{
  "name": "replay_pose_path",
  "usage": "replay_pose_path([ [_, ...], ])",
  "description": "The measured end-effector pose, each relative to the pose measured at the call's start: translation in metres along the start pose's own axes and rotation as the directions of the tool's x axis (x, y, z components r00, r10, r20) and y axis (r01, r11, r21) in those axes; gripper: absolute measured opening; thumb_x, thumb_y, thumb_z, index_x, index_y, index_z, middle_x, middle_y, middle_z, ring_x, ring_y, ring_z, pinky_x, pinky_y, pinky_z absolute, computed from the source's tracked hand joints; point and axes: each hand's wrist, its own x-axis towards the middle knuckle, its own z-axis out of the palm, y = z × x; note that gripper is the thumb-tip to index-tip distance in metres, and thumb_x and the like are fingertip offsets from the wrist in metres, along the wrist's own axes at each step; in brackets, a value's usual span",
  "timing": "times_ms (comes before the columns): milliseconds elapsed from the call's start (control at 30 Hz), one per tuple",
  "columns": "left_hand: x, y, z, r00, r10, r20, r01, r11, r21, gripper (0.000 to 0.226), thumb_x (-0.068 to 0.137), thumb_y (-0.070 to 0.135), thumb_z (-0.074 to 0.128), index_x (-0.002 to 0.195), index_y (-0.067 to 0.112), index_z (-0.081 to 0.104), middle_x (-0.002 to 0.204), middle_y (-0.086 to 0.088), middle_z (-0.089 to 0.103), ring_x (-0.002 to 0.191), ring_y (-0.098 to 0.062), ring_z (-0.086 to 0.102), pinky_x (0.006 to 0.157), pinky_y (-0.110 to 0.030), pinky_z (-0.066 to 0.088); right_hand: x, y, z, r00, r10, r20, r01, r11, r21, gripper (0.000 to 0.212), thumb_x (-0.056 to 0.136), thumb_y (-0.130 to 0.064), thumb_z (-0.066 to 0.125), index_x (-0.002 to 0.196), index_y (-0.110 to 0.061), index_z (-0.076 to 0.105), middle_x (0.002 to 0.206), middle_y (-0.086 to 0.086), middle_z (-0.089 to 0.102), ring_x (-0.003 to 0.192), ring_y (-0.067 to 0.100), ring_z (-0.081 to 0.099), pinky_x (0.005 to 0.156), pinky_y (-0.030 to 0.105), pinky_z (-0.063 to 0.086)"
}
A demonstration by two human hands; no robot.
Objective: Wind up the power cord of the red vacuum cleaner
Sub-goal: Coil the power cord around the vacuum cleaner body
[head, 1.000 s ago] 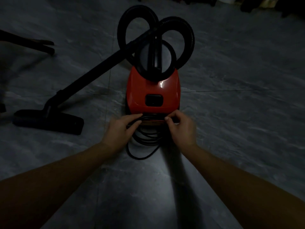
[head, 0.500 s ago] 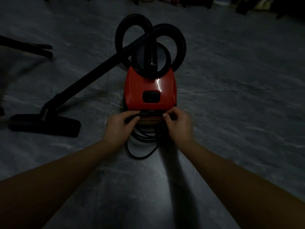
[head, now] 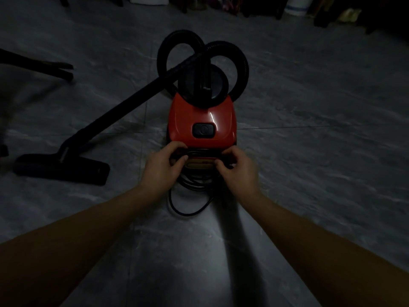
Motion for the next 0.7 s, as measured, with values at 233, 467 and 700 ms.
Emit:
replay_pose_path([
  [233,-0.007,-0.01,-0.002,0.97,0.239,0.051,-0.244,0.963,0.116,0.037,0.088,0.008,0.069,0.125,0.011,0.067,0.115,0.001,0.069,0.103,-0.008,0.064,0.093,-0.011,0.046,0.002,-0.001,0.001,1.0,0.001,-0.004,-0.001,1.0,-0.009,0.009,0.088,-0.029,0.069,0.092,-0.027,0.061,0.08,-0.012,0.066,0.073,0.005,0.064,0.069,0.037,0.058],
  [467,-0.001,-0.015,-0.002,0.993,0.108,0.05,-0.109,0.994,0.02,0.035,0.092,0.016,0.067,0.127,0.022,0.068,0.119,0.001,0.071,0.106,-0.007,0.067,0.095,-0.019,0.051,0.002,0.001,0.002,0.999,-0.031,-0.016,0.031,0.999,-0.015,0.008,0.089,-0.027,0.068,0.091,-0.025,0.06,0.077,-0.01,0.065,0.07,0.006,0.063,0.066,0.037,0.057],
  [700,0.007,-0.012,-0.003,0.995,0.013,0.097,-0.007,0.998,-0.06,0.03,0.093,0.012,0.065,0.119,0.025,0.07,0.111,0.005,0.073,0.103,-0.007,0.068,0.093,-0.024,0.054,0.002,0.003,0.003,0.997,-0.082,-0.018,0.08,0.993,-0.086,0.009,0.091,-0.031,0.066,0.098,-0.026,0.062,0.084,-0.01,0.067,0.076,0.007,0.065,0.069,0.036,0.059],
])
